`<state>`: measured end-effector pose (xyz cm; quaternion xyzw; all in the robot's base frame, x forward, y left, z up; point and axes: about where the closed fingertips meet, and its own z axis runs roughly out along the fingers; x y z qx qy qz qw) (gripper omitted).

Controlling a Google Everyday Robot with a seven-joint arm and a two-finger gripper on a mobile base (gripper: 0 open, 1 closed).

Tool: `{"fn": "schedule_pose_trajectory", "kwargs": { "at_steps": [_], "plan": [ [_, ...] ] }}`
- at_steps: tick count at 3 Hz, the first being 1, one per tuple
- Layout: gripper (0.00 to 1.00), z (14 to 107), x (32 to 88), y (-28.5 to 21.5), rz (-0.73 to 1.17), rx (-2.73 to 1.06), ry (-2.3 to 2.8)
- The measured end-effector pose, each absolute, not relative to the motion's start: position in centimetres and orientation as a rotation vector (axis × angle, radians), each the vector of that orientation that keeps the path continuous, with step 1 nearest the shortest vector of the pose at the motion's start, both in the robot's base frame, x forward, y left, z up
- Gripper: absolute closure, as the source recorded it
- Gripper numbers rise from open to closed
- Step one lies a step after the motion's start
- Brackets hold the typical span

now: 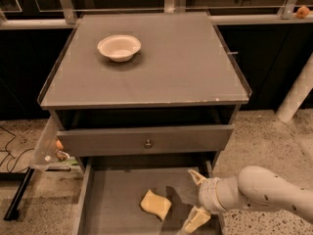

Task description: Pick sponge from middle drawer and place on counter

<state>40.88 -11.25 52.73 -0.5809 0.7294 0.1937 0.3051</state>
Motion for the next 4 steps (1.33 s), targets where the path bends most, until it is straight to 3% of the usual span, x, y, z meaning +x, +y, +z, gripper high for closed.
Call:
{"fn": "schedule_pose_trajectory", "kwargs": {
  "at_steps": [4],
  "plan": [
    [0.00, 38.5, 41.2, -4.3, 0.697, -1.459, 1.978]
  ]
}}
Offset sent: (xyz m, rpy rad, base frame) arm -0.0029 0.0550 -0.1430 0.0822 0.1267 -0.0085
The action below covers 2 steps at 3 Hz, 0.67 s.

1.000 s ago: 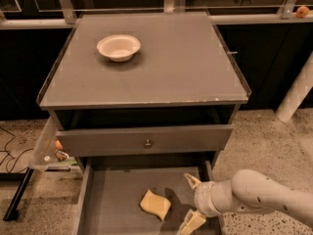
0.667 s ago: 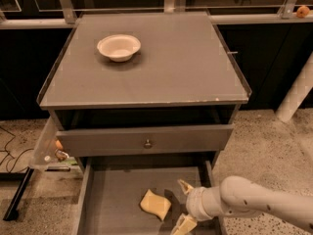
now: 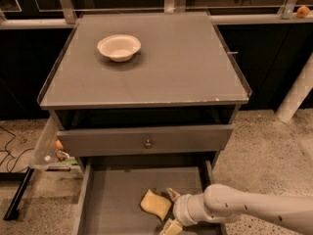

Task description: Pick sponge from middle drawer and place on counter

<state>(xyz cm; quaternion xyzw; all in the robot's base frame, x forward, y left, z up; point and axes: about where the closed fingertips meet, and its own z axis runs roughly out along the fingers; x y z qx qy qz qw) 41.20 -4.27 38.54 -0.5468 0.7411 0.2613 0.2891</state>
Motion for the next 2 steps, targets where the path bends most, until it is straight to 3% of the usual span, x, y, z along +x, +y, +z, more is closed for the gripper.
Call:
{"fn": "schedule_pose_trajectory", "kwargs": {
  "at_steps": [2],
  "plan": [
    [0.00, 35.6, 43.1, -1.4, 0.693, -1.391, 1.963]
  ]
}}
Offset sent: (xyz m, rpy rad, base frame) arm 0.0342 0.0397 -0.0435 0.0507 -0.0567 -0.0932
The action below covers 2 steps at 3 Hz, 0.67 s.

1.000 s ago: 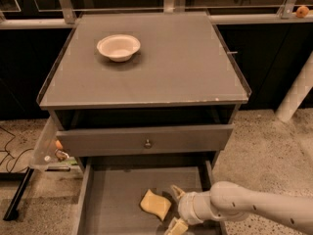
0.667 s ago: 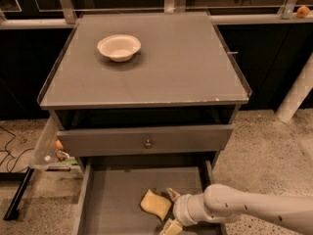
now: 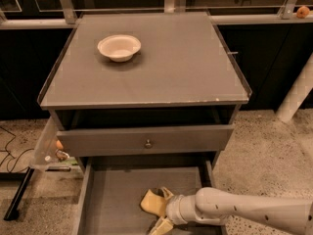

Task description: Pick sponge from middle drawer and place on counter

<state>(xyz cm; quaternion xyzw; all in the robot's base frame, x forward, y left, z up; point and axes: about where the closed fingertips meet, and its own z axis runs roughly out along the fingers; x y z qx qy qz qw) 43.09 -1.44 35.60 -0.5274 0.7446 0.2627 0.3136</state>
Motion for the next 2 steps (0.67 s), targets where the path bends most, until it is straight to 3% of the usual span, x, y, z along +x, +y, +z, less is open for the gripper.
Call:
{"fn": "schedule_pose_trajectory", "kwargs": {
  "at_steps": [2],
  "plan": [
    [0.42, 35.51, 43.14, -1.44, 0.690, -1.387, 1.965]
  ]
}}
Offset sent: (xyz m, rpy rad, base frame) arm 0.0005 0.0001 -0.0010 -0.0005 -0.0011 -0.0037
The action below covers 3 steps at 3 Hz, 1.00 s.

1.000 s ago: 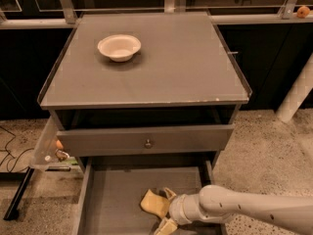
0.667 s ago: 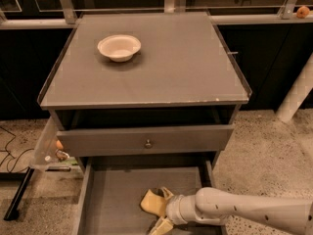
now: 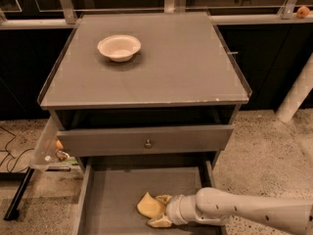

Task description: Pick sponge from middle drawer and place on counter

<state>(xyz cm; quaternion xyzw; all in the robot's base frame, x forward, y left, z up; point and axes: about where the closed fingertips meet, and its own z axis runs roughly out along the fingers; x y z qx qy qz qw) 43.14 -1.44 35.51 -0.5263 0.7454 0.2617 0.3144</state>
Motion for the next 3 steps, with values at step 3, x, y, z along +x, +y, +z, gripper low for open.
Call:
{"fn": "schedule_pose_trajectory", "kwargs": {
  "at_steps": [3],
  "plan": [
    [1.00, 35.77, 42.55, -1.89, 0.717, -1.409, 1.975]
  ]
}}
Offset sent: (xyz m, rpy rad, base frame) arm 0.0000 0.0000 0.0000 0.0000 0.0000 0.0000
